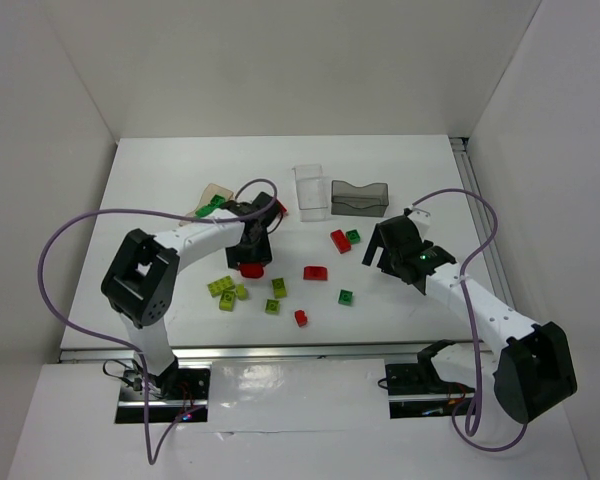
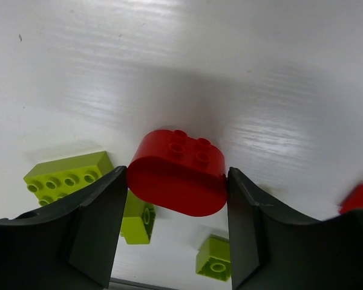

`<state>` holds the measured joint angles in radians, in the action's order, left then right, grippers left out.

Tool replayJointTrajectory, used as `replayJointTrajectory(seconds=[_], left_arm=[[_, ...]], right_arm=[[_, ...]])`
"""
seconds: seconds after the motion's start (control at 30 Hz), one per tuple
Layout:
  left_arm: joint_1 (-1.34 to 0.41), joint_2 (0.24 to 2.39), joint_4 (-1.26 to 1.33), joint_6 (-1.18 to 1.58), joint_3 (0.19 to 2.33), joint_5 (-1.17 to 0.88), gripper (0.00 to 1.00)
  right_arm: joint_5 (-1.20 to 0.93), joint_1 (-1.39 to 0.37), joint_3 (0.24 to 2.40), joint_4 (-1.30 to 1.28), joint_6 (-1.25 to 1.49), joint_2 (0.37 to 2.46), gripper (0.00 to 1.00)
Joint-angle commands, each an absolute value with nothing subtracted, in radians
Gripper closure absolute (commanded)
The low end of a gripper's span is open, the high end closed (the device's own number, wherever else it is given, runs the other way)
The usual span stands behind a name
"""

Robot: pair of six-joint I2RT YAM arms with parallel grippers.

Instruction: Sort the legos into containers by color

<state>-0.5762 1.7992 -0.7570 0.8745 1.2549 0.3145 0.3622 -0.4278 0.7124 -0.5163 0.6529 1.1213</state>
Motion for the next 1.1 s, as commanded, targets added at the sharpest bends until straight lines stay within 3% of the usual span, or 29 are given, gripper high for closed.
replayJointTrajectory(seconds=[0.0, 0.3, 0.67, 0.73, 0.77, 0.8, 0.83, 0.97, 1.07], left_arm=[[-0.569, 1.795, -0.730, 0.824, 1.347, 0.279, 0.44], [-0.632, 1.922, -0.730, 0.833, 1.692, 0.276, 0.45], [-0.600, 2.241, -0.706, 0.784, 2.198, 0.314, 0.43], [-0.575, 2.305, -0.683, 0.762, 2.261, 0.288, 0.35], [-0.575, 2.321, -0.674, 0.762, 2.278, 0.275, 0.26], [-0.563, 2.333, -0.673, 0.762, 2.293, 0.265, 0.11], [-0.563, 2.333, -0.673, 0.762, 2.305, 0.249, 0.07], [-0.552, 2.231, -0.649, 0.741, 2.240, 0.222, 0.05], [-0.552, 2.130, -0.629, 0.712, 2.134, 0.232, 0.10]], right_arm=[[0.397, -0.437, 0.721, -0.517, 0.655, 1.115, 0.00], [0.439, -0.446, 0.739, -0.560, 0.675, 1.095, 0.00], [0.479, -0.446, 0.750, -0.587, 0.666, 1.095, 0.00], [0.488, -0.446, 0.759, -0.588, 0.666, 1.104, 0.00], [0.488, -0.446, 0.759, -0.588, 0.666, 1.104, 0.00], [0.488, -0.446, 0.768, -0.588, 0.666, 1.104, 0.00], [0.488, -0.446, 0.769, -0.588, 0.666, 1.104, 0.00], [0.473, -0.446, 0.778, -0.585, 0.617, 1.104, 0.00], [0.436, -0.459, 0.778, -0.548, 0.604, 1.104, 0.00]])
